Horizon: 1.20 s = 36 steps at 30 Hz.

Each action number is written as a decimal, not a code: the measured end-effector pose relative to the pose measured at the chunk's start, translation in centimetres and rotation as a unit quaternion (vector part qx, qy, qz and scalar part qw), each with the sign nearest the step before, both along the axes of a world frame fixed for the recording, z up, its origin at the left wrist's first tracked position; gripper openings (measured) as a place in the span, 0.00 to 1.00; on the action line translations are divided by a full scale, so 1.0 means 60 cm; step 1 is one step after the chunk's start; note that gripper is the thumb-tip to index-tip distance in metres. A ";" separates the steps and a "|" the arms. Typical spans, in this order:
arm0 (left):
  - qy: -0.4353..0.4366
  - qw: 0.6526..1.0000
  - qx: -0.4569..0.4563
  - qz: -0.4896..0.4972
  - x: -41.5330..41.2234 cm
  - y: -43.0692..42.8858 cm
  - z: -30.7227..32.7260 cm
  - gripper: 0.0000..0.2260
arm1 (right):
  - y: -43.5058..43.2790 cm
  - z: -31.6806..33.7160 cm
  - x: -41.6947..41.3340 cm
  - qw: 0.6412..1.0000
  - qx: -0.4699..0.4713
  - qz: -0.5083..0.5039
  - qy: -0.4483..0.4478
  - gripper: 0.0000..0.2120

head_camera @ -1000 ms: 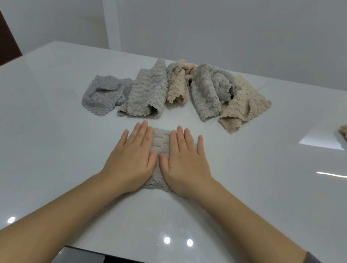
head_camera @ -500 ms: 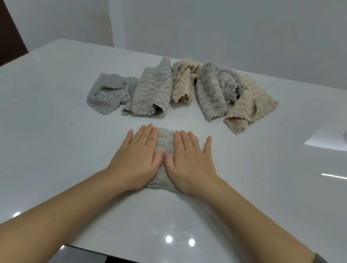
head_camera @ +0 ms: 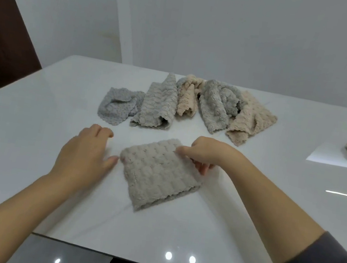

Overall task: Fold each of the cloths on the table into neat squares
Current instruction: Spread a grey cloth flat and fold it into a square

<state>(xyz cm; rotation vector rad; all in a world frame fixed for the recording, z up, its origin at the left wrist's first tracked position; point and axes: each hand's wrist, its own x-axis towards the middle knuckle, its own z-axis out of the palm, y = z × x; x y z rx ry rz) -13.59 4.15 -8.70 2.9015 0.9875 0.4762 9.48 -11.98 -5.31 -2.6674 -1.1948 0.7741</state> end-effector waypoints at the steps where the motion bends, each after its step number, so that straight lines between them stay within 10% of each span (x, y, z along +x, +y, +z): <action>1: -0.001 0.996 -0.066 0.064 -0.003 -0.002 0.005 0.11 | -0.006 0.002 -0.001 1.000 -0.001 -0.010 0.013 0.26; 6: -0.088 0.834 -0.534 0.107 0.031 -0.024 0.034 0.07 | -0.018 -0.013 -0.019 0.982 0.143 0.055 -0.111 0.33; 12: -0.151 0.722 -0.666 0.111 0.066 -0.039 0.036 0.08 | -0.021 -0.072 -0.058 0.976 0.088 0.152 -0.128 0.31; 19: -0.154 0.768 -0.620 0.049 0.097 -0.075 0.038 0.08 | -0.024 -0.080 -0.059 0.975 0.174 0.108 -0.087 0.33; 24: -0.277 0.729 -0.626 0.016 0.073 -0.046 0.051 0.10 | -0.010 -0.054 -0.056 0.870 0.402 -0.125 0.256 0.43; 28: -0.338 0.700 -0.628 0.030 0.050 -0.004 0.067 0.07 | 0.027 -0.026 -0.057 0.752 0.340 -0.218 0.520 0.25; 36: -0.274 0.703 -0.651 0.079 0.018 0.072 0.046 0.13 | 0.101 -0.029 -0.086 0.766 0.343 -0.217 0.499 0.02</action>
